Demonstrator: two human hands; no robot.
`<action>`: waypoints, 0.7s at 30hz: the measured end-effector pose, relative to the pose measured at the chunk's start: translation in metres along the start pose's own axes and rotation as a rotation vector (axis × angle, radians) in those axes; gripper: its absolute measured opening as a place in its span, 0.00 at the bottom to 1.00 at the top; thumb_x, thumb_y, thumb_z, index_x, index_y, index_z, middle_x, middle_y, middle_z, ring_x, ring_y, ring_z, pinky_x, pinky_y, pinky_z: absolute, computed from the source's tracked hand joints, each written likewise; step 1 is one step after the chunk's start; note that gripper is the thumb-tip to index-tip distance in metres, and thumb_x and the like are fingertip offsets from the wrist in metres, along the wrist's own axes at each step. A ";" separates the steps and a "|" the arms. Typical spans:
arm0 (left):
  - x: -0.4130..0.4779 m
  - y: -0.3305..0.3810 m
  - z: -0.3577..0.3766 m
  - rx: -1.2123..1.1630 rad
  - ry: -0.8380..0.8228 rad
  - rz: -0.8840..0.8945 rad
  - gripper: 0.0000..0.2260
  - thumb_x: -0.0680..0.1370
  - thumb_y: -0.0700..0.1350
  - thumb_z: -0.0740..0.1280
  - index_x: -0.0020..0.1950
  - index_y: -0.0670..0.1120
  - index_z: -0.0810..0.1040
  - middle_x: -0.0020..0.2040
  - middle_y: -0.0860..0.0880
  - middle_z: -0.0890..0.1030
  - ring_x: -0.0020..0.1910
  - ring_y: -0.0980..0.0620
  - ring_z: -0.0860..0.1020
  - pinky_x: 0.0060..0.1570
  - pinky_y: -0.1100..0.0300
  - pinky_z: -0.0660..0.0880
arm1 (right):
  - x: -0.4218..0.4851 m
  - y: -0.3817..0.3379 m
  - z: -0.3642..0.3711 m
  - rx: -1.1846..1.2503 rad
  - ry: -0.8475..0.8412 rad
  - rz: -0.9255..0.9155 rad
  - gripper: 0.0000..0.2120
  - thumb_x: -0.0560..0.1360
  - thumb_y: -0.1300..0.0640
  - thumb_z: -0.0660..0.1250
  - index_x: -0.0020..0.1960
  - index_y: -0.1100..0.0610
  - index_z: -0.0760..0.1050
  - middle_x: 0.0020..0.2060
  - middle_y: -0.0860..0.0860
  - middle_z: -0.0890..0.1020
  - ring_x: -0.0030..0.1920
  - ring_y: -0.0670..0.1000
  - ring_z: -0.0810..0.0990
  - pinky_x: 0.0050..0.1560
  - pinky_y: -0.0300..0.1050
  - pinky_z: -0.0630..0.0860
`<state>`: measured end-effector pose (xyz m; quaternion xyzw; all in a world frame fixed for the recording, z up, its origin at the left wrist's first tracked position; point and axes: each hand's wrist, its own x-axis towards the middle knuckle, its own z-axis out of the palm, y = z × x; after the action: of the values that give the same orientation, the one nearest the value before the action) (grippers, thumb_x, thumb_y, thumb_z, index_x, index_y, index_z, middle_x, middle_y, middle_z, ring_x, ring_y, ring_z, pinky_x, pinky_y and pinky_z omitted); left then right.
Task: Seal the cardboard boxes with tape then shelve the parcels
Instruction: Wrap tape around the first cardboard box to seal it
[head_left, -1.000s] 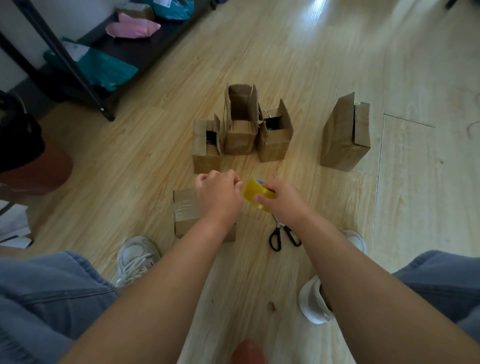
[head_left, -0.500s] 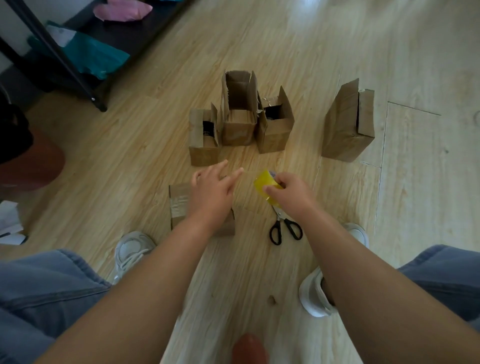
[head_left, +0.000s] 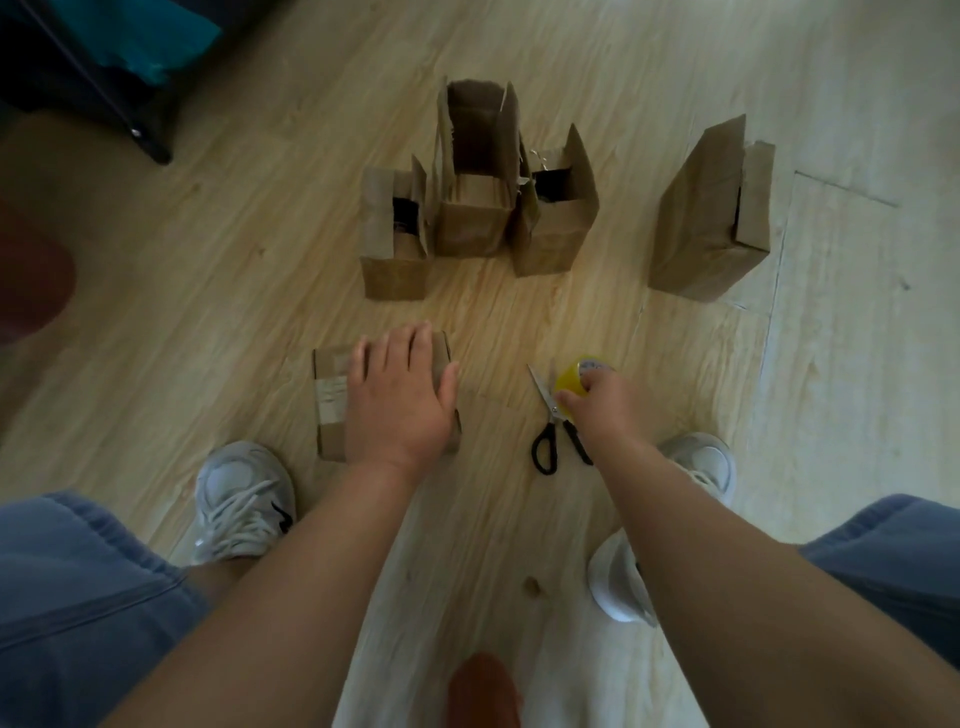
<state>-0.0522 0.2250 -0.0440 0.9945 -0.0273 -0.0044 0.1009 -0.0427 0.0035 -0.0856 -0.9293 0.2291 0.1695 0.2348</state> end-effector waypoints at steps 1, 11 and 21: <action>0.000 -0.001 0.002 0.000 0.008 0.004 0.26 0.82 0.57 0.48 0.72 0.43 0.69 0.68 0.44 0.74 0.69 0.45 0.69 0.75 0.47 0.56 | 0.000 0.002 0.004 -0.025 -0.004 0.007 0.14 0.80 0.48 0.67 0.40 0.51 0.68 0.33 0.45 0.70 0.37 0.50 0.73 0.33 0.45 0.62; 0.001 0.000 0.006 -0.033 0.028 -0.002 0.24 0.83 0.51 0.46 0.72 0.42 0.71 0.66 0.44 0.75 0.68 0.46 0.70 0.75 0.47 0.55 | 0.003 -0.005 0.023 -0.131 -0.226 0.068 0.14 0.83 0.49 0.63 0.45 0.57 0.69 0.37 0.51 0.74 0.35 0.49 0.71 0.32 0.45 0.63; 0.001 0.000 0.002 -0.038 -0.032 0.002 0.29 0.82 0.53 0.40 0.75 0.42 0.66 0.71 0.44 0.71 0.73 0.47 0.64 0.77 0.49 0.48 | -0.010 -0.005 0.010 -0.088 -0.414 0.076 0.17 0.83 0.59 0.61 0.71 0.58 0.69 0.59 0.58 0.80 0.52 0.58 0.80 0.39 0.45 0.73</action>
<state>-0.0512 0.2244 -0.0463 0.9922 -0.0297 -0.0208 0.1195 -0.0505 0.0160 -0.0878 -0.8748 0.2034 0.3751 0.2293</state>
